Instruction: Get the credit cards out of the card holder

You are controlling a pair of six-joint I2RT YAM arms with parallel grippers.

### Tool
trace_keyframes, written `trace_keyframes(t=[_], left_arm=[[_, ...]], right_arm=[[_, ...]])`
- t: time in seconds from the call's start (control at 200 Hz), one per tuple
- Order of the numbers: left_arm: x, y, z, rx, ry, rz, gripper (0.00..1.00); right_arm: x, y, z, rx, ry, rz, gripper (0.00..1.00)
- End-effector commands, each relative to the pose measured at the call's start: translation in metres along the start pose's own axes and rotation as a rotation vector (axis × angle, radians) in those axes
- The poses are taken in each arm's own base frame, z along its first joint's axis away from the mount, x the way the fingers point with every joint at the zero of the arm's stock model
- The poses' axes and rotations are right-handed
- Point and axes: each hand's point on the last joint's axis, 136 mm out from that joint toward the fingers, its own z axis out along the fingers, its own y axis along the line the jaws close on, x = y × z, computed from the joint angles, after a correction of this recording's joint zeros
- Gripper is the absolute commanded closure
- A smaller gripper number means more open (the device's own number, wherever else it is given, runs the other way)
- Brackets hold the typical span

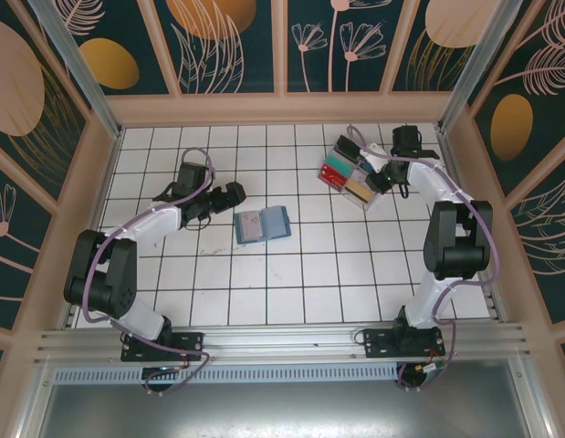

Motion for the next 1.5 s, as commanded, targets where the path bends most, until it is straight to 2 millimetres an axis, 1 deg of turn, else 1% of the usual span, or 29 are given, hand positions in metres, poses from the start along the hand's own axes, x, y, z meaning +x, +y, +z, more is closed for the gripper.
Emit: trace_keyframes(t=[0.0,0.165,0.245,0.345,0.395,0.445,0.505,0.546,0.611,0.661,0.761,0.801,0.851,0.906,0.936,0.941,0.961,1.031,1.086,1.246,1.316,1.411,1.466,1.491], left_arm=[[-0.009,-0.011,0.0,0.032,-0.015,0.03,0.01],[-0.008,-0.005,-0.002,0.003,-0.026,0.016,0.01],[-0.007,-0.001,-0.004,-0.008,-0.032,-0.001,0.01],[-0.004,0.003,-0.006,-0.017,-0.038,-0.02,0.01],[-0.002,0.003,-0.006,-0.015,-0.032,-0.021,0.01],[0.0,0.004,-0.006,-0.018,-0.027,-0.021,0.01],[0.001,0.008,-0.006,-0.032,-0.028,-0.022,0.01],[0.001,0.011,-0.006,-0.044,-0.033,-0.024,0.01],[0.002,0.014,-0.007,-0.058,-0.038,-0.027,0.01],[0.003,0.018,-0.008,-0.067,-0.04,-0.032,0.01],[0.004,0.028,-0.01,-0.091,-0.051,-0.051,0.01],[0.005,0.033,-0.01,-0.099,-0.055,-0.063,0.01],[0.004,0.04,-0.012,-0.109,-0.063,-0.079,0.01],[0.003,0.046,-0.016,-0.116,-0.072,-0.093,0.01],[0.001,0.05,-0.018,-0.123,-0.083,-0.1,0.01],[0.001,0.051,-0.019,-0.124,-0.085,-0.101,0.01],[-0.001,0.053,-0.021,-0.127,-0.092,-0.107,0.01],[-0.007,0.061,-0.03,-0.141,-0.122,-0.113,0.01],[-0.013,0.065,-0.037,-0.15,-0.149,-0.116,0.01],[-0.03,0.071,-0.056,-0.191,-0.221,-0.114,0.01],[-0.034,0.073,-0.063,-0.211,-0.25,-0.119,0.01],[-0.033,0.079,-0.067,-0.24,-0.267,-0.138,0.01],[-0.031,0.083,-0.067,-0.255,-0.267,-0.15,0.01],[-0.031,0.084,-0.067,-0.261,-0.266,-0.155,0.01]], right_arm=[[-0.015,-0.012,-0.02,0.053,-0.053,-0.023,0.78],[-0.045,-0.006,-0.052,0.055,-0.179,0.016,0.75],[-0.062,-0.004,-0.06,0.076,-0.227,0.067,0.74],[-0.088,0.012,-0.064,0.051,-0.285,0.12,0.73],[-0.101,0.027,-0.062,0.031,-0.308,0.114,0.7],[-0.115,0.042,-0.059,0.024,-0.329,0.109,0.63],[-0.132,0.063,-0.056,-0.007,-0.356,0.101,0.6],[-0.143,0.078,-0.055,-0.037,-0.375,0.11,0.55],[-0.16,0.099,-0.052,-0.085,-0.396,0.151,0.52],[-0.169,0.116,-0.049,-0.128,-0.398,0.172,0.51],[-0.185,0.132,-0.046,-0.148,-0.421,0.311,0.47],[-0.187,0.139,-0.043,-0.17,-0.414,0.366,0.47],[-0.188,0.152,-0.038,-0.199,-0.395,0.393,0.47],[-0.188,0.163,-0.034,-0.187,-0.39,0.429,0.45],[-0.186,0.162,-0.032,-0.175,-0.385,0.454,0.44],[-0.186,0.166,-0.031,-0.179,-0.383,0.453,0.44],[-0.186,0.171,-0.03,-0.179,-0.378,0.468,0.44],[-0.183,0.178,-0.022,-0.181,-0.361,0.576,0.43],[-0.18,0.191,-0.015,-0.223,-0.334,0.617,0.43],[-0.168,0.223,0.011,-0.21,-0.239,0.679,0.42],[-0.168,0.245,0.017,-0.243,-0.208,0.676,0.42],[-0.168,0.265,0.027,-0.235,-0.164,0.668,0.41],[-0.168,0.273,0.033,-0.223,-0.141,0.67,0.41],[-0.168,0.276,0.036,-0.216,-0.136,0.67,0.39]])
